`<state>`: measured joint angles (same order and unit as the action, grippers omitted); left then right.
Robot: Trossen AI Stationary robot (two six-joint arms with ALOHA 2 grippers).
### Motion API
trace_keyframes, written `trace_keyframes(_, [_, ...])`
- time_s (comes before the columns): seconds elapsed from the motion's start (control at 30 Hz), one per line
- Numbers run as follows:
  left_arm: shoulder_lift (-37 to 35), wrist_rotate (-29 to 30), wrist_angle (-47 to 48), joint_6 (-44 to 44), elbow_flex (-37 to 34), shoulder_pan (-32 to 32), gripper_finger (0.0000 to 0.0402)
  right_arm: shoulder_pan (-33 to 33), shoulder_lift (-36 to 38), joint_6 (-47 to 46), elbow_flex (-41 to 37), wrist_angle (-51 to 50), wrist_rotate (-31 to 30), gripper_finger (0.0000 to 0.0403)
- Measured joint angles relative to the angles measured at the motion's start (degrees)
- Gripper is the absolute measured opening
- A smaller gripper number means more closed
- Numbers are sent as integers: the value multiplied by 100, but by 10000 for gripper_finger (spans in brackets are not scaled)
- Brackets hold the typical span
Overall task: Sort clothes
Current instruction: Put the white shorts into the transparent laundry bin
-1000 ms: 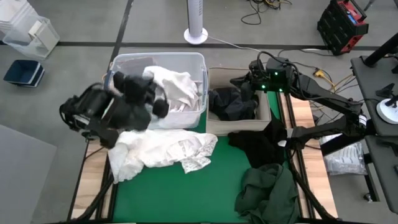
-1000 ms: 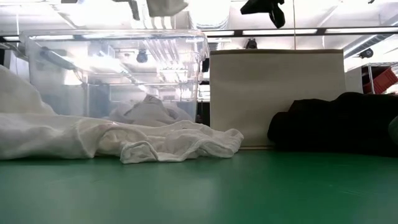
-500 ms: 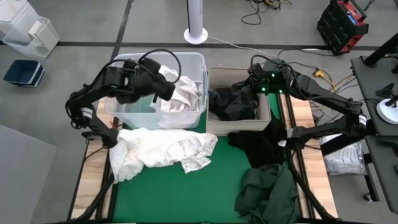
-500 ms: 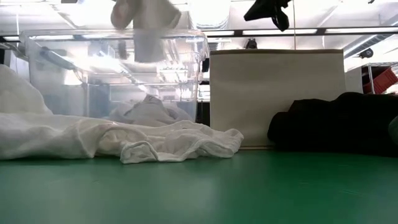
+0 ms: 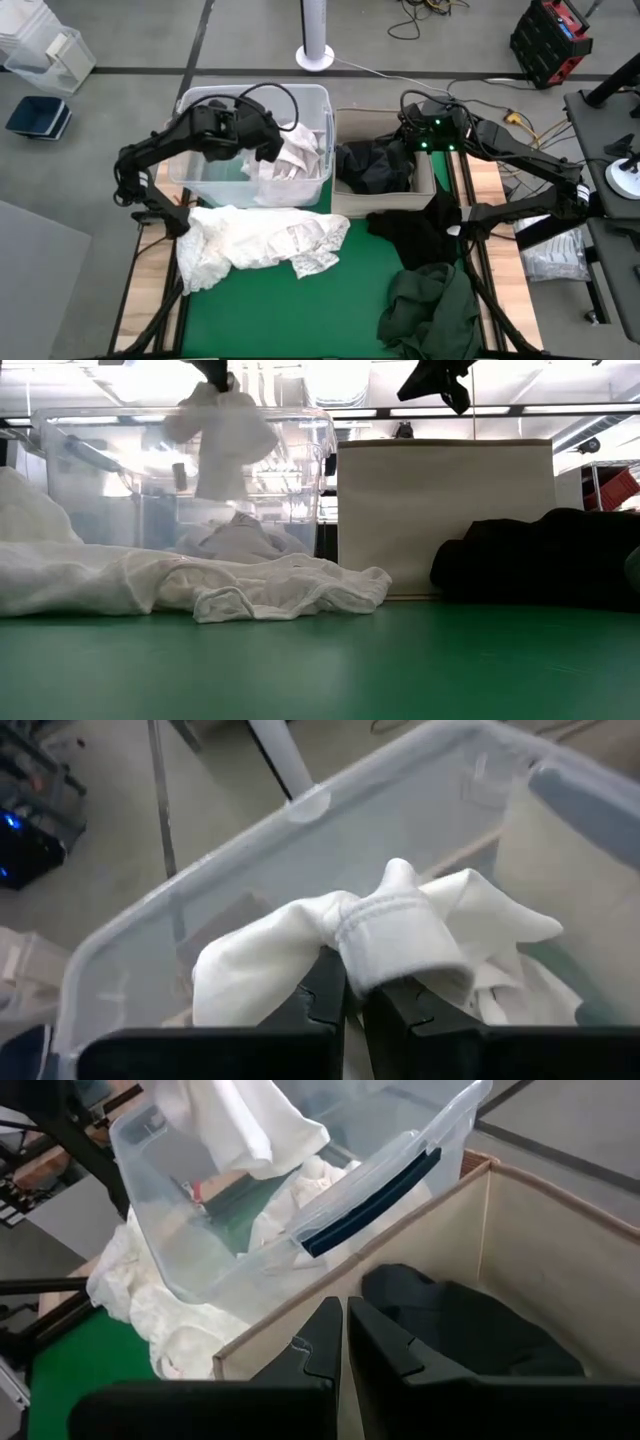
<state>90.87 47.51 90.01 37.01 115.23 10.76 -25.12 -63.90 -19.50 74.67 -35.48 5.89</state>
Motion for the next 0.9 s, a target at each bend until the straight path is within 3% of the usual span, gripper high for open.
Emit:
trace_keyframes(0.5, [-69,-118,3,128,-688,72,12,0,0,-1,0,-71,-2,13])
trace_keyframes(0.67, [-99,9,2,544,-697,195,15,0,0,-1,0,-71,-2,13])
trace_keyframes(0.9, [-134,18,-1,537,-661,344,53,0,0,-21,0,-73,-2,13])
